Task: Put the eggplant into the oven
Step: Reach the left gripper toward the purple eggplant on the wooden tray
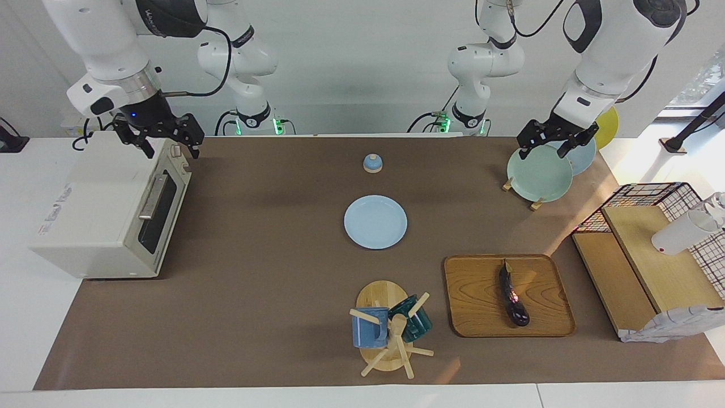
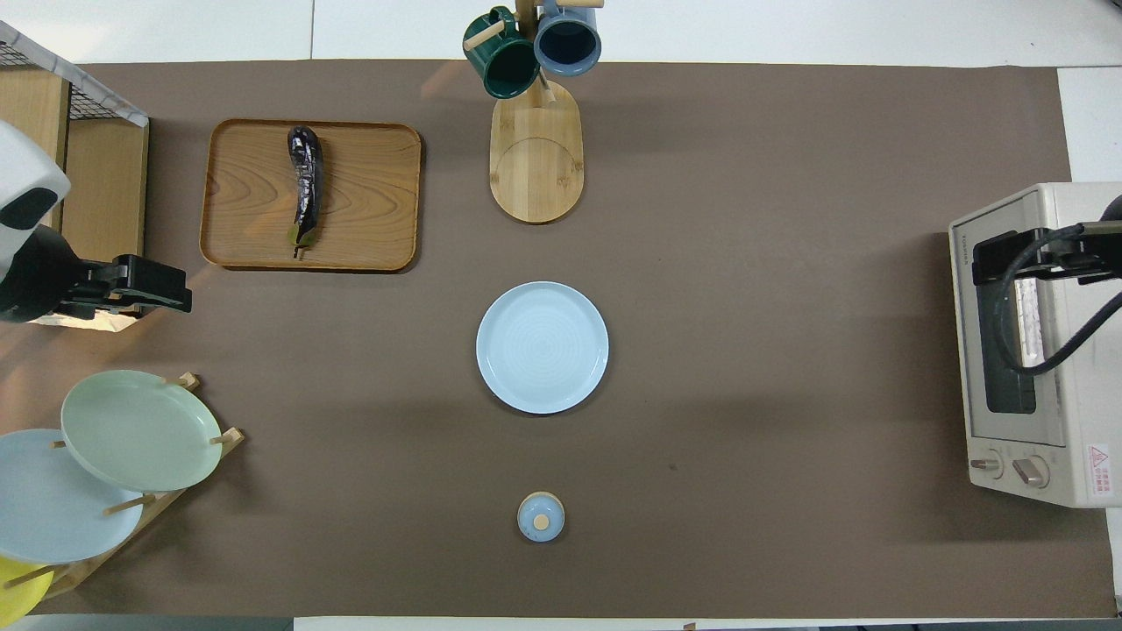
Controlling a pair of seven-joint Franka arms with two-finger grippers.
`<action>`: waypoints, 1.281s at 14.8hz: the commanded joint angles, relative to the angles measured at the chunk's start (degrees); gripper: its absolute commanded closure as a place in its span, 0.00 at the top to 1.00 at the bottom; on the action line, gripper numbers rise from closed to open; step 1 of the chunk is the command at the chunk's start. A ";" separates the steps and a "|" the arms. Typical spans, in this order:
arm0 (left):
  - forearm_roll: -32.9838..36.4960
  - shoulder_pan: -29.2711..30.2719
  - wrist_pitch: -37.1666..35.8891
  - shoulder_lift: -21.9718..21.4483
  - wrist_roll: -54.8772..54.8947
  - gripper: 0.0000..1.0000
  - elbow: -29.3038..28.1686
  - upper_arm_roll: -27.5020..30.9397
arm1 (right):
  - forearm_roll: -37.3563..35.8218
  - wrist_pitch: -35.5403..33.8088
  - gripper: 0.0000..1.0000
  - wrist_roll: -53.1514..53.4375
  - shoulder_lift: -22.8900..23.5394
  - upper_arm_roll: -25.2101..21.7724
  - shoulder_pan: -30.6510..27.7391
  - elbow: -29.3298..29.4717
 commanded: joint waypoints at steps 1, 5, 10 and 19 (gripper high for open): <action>-0.47 0.35 -0.23 -0.31 -0.32 1.00 0.35 -0.30 | 0.57 -0.25 1.00 -1.87 0.09 0.06 -0.15 0.27; -0.56 0.35 0.55 -0.31 -0.76 1.00 0.35 -0.39 | 0.49 -0.34 1.00 -1.87 0.09 0.06 -0.15 0.27; -0.65 0.35 4.59 2.14 -1.64 1.00 1.05 -0.48 | 0.49 -0.43 1.00 -1.95 -0.17 0.15 -0.15 -0.35; 0.22 -0.27 18.55 24.64 -0.33 1.00 10.90 -0.56 | 0.31 -1.83 0.31 -4.22 -1.31 0.41 -0.33 -2.63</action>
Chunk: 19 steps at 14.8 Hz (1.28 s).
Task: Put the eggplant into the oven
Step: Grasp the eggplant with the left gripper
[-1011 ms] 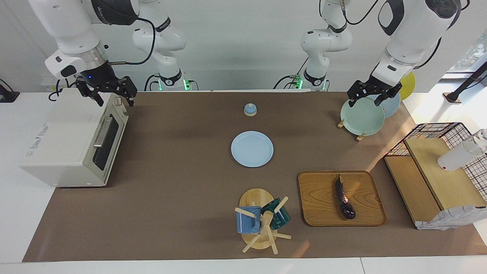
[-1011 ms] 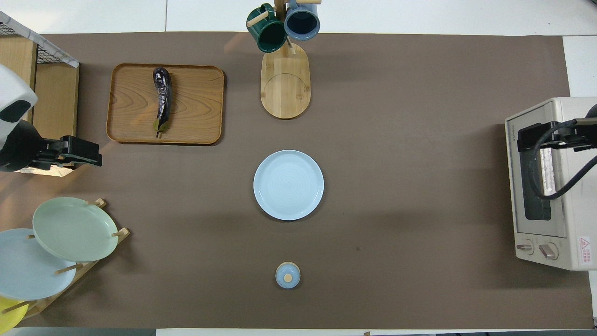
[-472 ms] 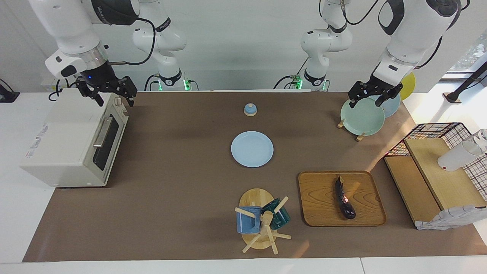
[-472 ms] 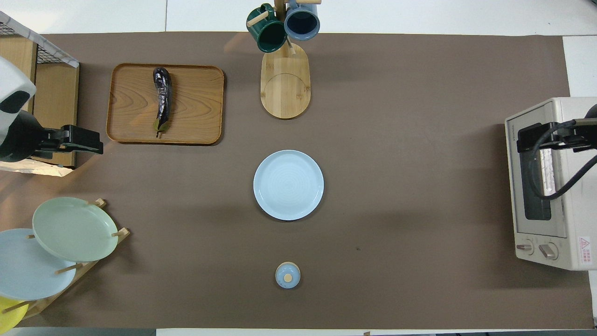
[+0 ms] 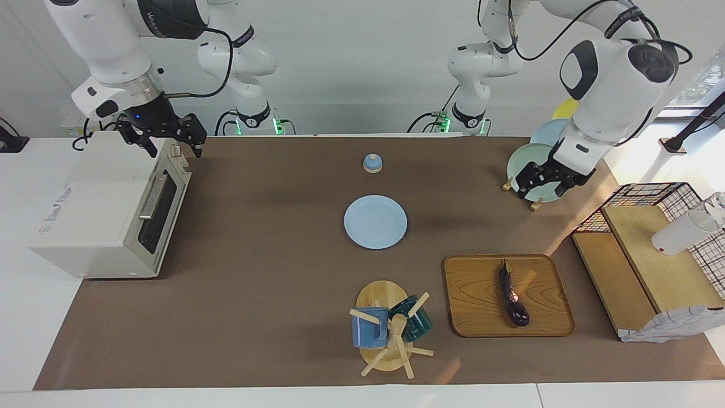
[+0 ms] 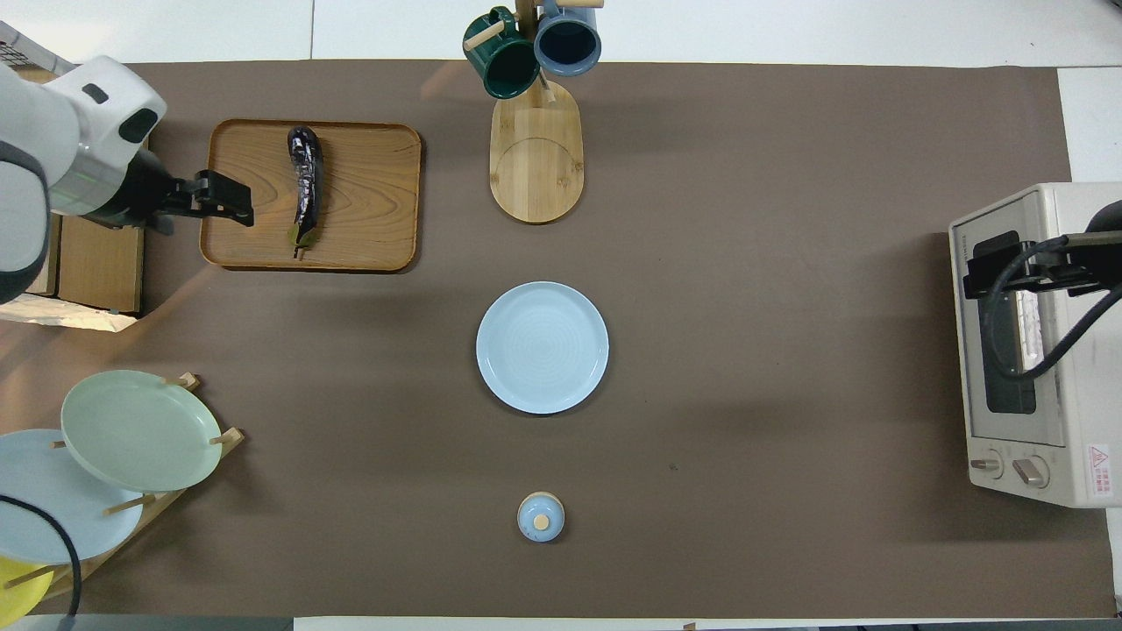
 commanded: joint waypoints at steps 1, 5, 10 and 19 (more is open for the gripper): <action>1.58 -0.17 3.26 6.63 1.82 1.00 3.62 -0.14 | -0.12 -0.04 0.03 -3.84 -1.75 0.06 -0.19 -2.57; 3.61 -0.43 10.28 12.43 4.11 1.00 3.97 -0.23 | -0.83 1.97 0.00 -4.99 -3.42 0.14 -0.27 -6.18; 4.75 -2.01 16.71 18.51 6.30 1.00 6.60 -0.23 | -1.97 6.37 0.00 -4.38 -4.83 -0.47 -3.96 -10.75; 6.16 -2.54 23.38 17.90 8.51 1.00 0.90 -0.23 | -15.59 19.82 0.00 -4.90 -2.20 -0.38 -5.19 -20.07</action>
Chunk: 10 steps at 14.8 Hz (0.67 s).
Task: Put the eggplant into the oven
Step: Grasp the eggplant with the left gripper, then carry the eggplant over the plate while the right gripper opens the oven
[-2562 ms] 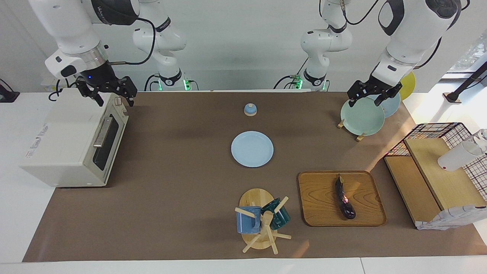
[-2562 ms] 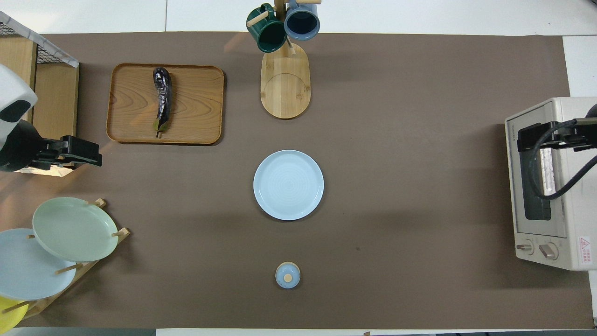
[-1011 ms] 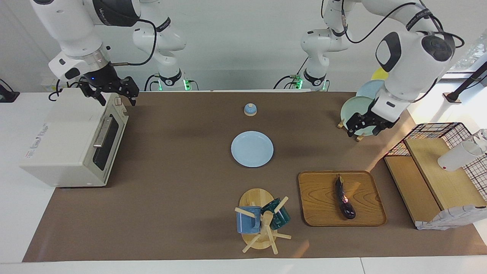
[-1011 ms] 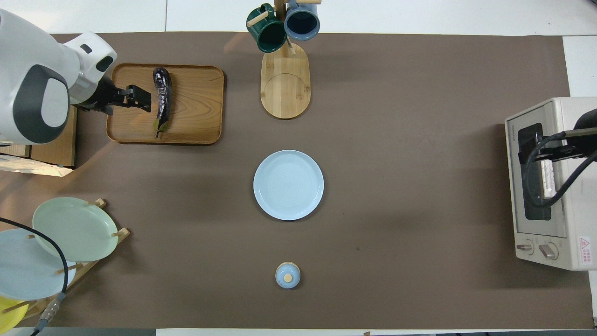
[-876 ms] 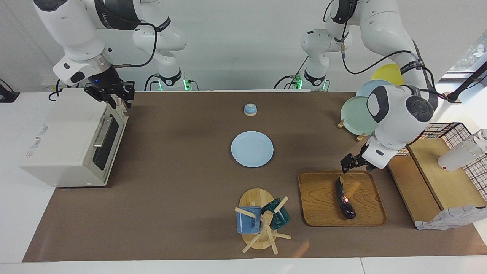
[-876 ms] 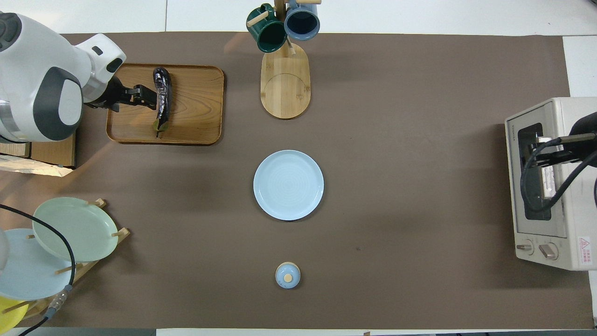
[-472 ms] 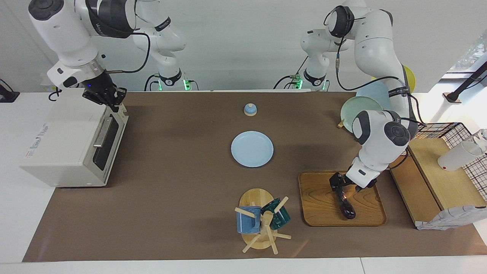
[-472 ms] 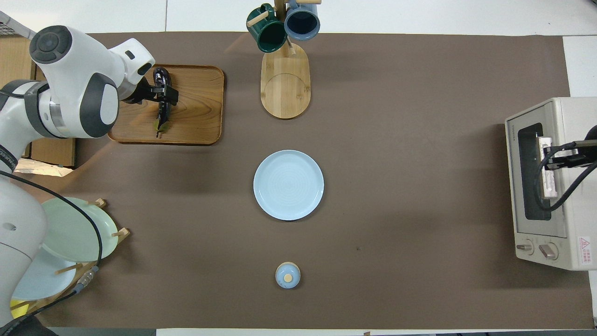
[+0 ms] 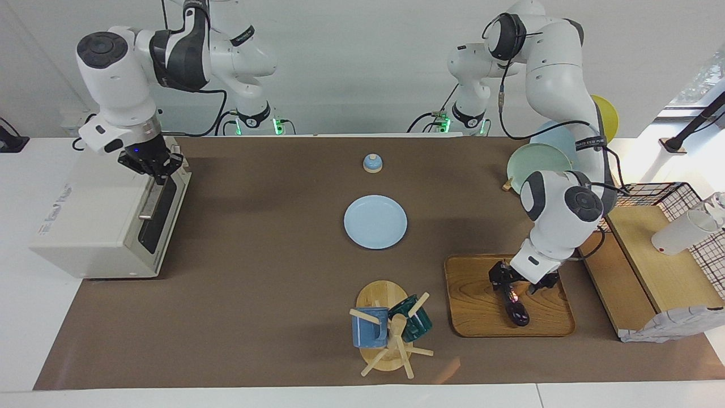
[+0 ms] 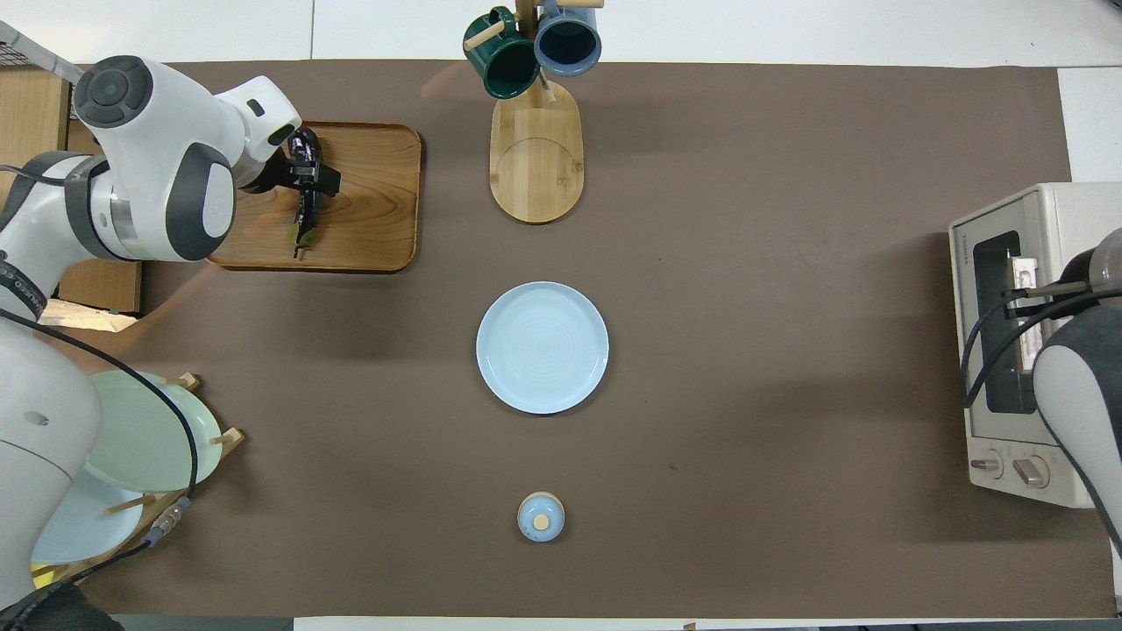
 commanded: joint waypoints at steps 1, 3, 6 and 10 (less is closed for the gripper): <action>1.50 -0.23 3.65 -0.62 0.31 1.00 -2.99 0.09 | -2.57 2.01 0.00 -1.35 1.02 0.56 -2.00 -1.24; 1.50 -0.23 3.66 -0.70 0.31 0.94 -3.52 0.00 | -2.57 2.18 0.00 -1.26 1.20 0.56 -2.97 -2.46; 1.50 -0.15 3.49 -1.23 0.39 0.64 -4.13 0.00 | -2.57 4.20 0.00 -1.52 1.11 0.56 -2.97 -4.13; 1.24 -0.06 -1.24 -1.14 0.39 0.00 -1.69 0.00 | -2.57 7.18 0.00 -1.26 1.37 0.64 -2.54 -6.42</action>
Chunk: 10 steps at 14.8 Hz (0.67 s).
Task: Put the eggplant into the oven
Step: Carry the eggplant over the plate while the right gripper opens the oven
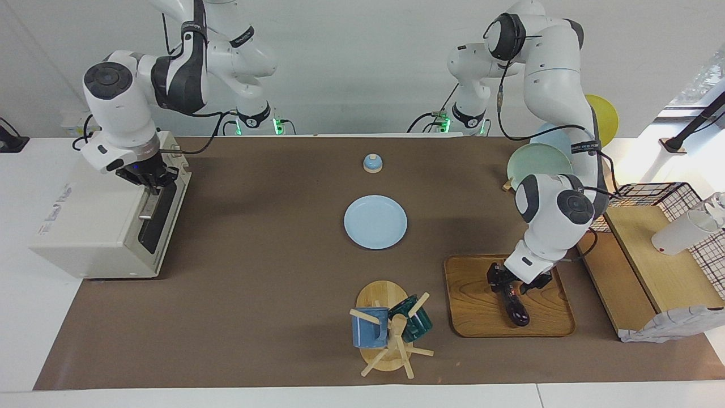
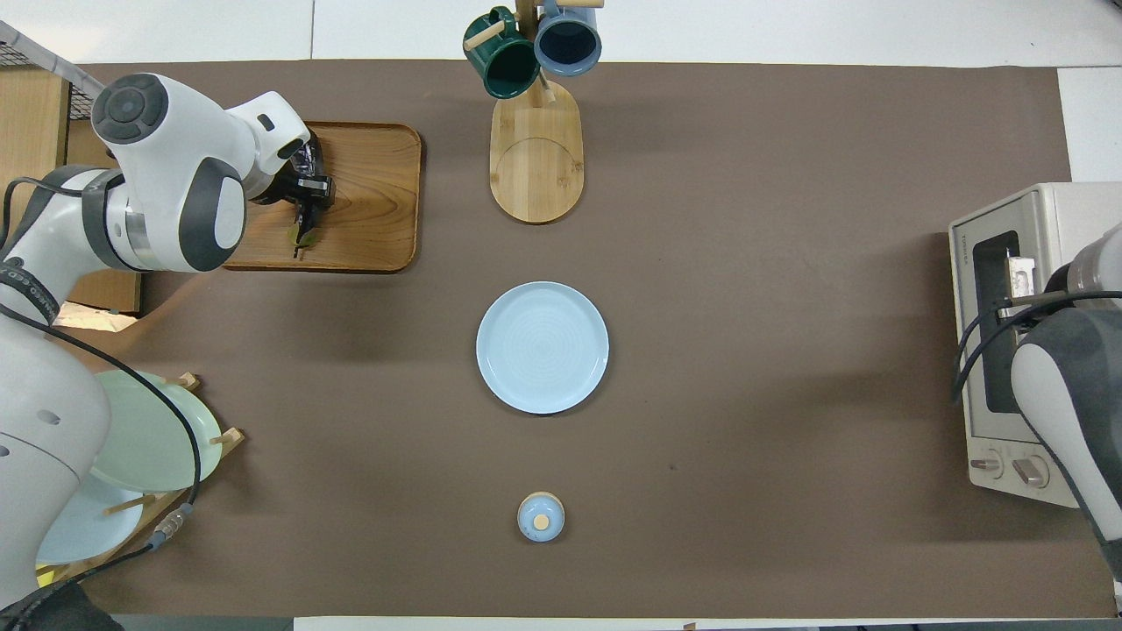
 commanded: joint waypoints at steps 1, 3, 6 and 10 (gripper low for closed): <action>0.71 -0.14 -4.85 -1.07 0.00 0.00 2.31 0.01 | -0.62 4.23 0.00 -1.07 -0.07 0.56 -0.33 -3.04; -2.62 -0.14 -8.19 -1.68 -0.35 0.00 4.43 0.01 | -0.09 5.81 0.00 -0.72 0.89 0.65 -0.07 -3.31; -7.03 -1.28 -14.25 -7.11 -2.27 0.00 4.53 0.09 | 2.71 9.32 0.00 0.60 3.26 0.82 0.81 -3.92; -7.12 -6.72 -21.20 -12.57 -12.18 0.00 3.74 0.01 | 6.41 15.73 0.00 5.16 5.99 0.82 3.09 -6.72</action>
